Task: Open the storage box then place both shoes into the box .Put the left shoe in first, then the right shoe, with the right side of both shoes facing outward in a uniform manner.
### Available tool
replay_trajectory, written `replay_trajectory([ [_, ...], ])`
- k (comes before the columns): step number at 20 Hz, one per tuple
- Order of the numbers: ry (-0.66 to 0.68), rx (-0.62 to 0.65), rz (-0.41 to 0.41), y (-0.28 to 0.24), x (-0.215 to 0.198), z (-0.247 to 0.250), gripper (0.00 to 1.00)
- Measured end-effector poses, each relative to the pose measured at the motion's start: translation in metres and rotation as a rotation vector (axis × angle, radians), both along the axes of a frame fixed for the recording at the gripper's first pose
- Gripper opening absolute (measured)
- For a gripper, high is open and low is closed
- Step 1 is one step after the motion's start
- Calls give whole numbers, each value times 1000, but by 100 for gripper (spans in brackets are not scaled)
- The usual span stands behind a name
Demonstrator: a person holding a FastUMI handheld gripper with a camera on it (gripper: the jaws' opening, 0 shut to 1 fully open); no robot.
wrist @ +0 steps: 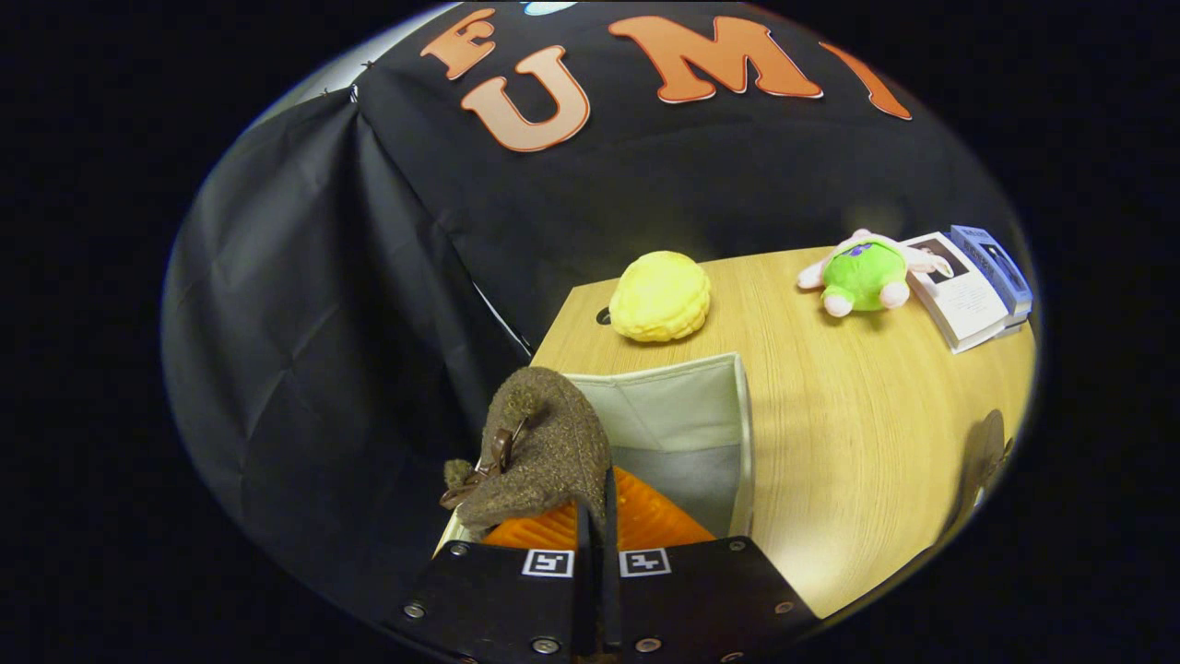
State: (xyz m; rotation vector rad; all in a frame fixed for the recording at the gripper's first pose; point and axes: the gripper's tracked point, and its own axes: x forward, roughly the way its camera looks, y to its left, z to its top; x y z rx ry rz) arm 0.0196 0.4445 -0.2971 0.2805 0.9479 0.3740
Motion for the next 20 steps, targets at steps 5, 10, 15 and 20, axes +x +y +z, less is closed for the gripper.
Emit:
replay_trajectory([
  [5, 146, -3, -4, 19, -15, -37, 8],
  [10, 151, 28, 6, 20, -18, -34, 19],
  [15, 177, 75, 180, 30, -55, -21, 66],
  [20, 45, 117, 174, -4, -50, 23, 83],
])
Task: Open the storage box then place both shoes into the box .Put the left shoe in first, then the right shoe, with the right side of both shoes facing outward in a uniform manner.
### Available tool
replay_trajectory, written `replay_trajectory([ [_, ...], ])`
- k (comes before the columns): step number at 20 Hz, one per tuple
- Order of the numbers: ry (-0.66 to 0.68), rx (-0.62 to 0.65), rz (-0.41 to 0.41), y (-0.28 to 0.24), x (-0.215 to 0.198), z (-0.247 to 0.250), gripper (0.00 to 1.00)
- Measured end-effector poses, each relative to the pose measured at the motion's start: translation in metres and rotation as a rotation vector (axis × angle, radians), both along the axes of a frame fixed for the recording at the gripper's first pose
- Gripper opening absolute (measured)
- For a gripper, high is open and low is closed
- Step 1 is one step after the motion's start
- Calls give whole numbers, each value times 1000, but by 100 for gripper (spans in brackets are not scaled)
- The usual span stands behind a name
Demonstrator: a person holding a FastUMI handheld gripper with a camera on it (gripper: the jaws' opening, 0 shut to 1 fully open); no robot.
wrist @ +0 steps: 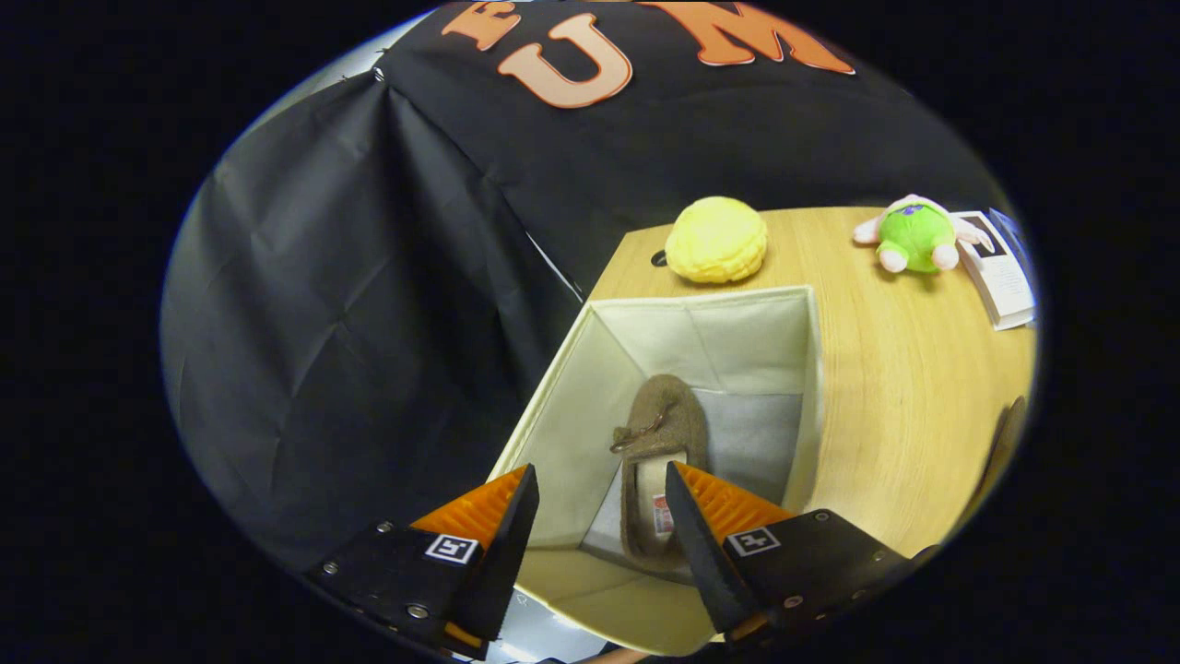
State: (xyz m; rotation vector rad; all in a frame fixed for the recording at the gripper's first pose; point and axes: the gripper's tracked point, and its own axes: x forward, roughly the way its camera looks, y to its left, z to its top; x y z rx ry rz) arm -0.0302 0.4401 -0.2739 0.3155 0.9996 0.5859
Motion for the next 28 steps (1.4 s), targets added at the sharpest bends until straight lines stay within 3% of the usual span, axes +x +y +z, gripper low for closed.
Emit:
replay_trajectory([
  [5, -146, -48, -64, -75, 9, 29, 95],
  [12, -196, -175, -164, -207, -8, 20, 98],
  [17, -156, -303, -294, -310, -16, -22, 98],
  [22, -77, -326, -419, -390, -32, -57, 98],
  [28, 8, -368, -423, -431, -58, -106, 94],
])
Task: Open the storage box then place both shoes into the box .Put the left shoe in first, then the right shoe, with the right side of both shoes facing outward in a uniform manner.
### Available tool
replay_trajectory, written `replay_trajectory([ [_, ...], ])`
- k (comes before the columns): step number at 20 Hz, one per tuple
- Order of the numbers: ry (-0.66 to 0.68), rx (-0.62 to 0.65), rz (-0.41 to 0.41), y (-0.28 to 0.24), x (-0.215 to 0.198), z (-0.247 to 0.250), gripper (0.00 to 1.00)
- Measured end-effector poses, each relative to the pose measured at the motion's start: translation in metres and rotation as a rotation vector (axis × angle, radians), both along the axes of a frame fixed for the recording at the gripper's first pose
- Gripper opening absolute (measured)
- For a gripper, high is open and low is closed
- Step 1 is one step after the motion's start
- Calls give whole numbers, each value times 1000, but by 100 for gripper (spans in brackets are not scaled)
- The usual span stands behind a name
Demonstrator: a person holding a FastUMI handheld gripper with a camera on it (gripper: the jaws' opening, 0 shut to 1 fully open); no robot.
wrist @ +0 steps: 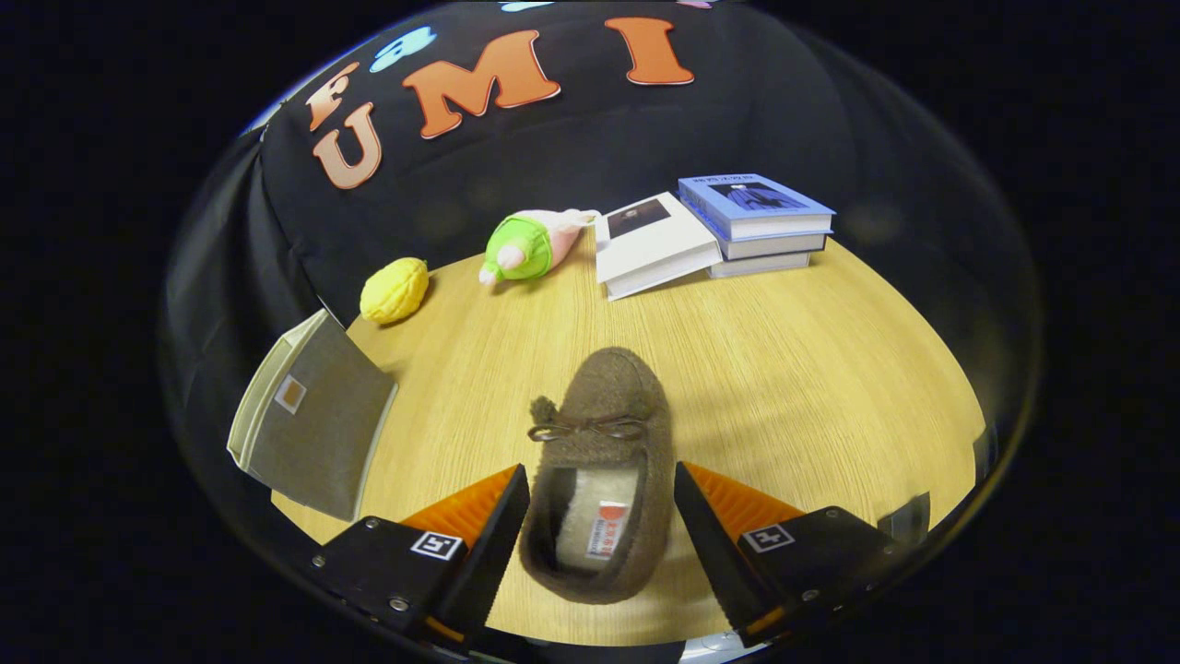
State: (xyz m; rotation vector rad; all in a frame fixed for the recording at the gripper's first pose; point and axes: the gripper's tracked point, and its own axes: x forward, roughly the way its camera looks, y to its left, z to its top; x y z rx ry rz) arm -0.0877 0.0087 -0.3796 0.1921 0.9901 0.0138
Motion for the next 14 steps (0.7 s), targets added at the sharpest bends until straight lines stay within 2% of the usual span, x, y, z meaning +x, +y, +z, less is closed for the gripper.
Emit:
replay_trajectory([
  [2, 20, -11, -29, -7, -2, -17, 92],
  [6, 40, -3, -72, -16, 6, -36, 78],
  [14, 51, 119, -159, -15, 16, -44, 31],
])
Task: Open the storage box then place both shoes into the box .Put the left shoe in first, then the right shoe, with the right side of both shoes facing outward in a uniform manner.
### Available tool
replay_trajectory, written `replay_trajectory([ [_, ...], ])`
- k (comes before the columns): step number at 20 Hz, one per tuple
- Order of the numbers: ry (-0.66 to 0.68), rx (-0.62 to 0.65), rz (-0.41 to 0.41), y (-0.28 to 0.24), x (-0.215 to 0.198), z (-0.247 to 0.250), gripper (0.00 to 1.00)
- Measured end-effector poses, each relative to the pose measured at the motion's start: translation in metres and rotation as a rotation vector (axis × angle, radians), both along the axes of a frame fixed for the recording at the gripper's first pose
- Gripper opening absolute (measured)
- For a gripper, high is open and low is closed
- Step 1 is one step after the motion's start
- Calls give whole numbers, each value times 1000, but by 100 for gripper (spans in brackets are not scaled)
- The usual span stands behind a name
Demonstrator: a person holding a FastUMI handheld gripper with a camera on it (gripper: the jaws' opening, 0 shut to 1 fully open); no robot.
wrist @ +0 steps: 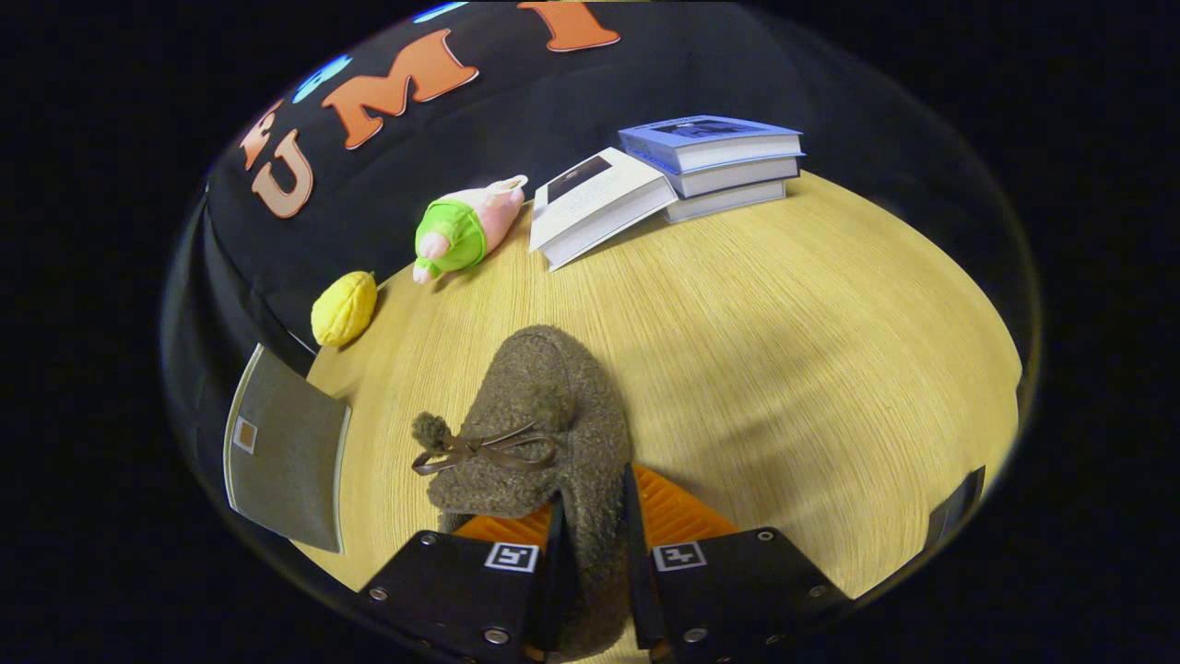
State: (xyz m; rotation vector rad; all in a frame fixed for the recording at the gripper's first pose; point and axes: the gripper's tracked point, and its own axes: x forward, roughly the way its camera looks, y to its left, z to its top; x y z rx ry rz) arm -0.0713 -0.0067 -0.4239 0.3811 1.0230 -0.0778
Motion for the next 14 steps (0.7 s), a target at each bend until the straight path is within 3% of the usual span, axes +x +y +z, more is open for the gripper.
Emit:
replay_trajectory([
  [3, -8, -17, -12, -6, 1, 3, 9],
  [4, -4, -21, -13, -5, 0, 5, 6],
  [14, -118, 47, 22, 64, 32, 94, 5],
])
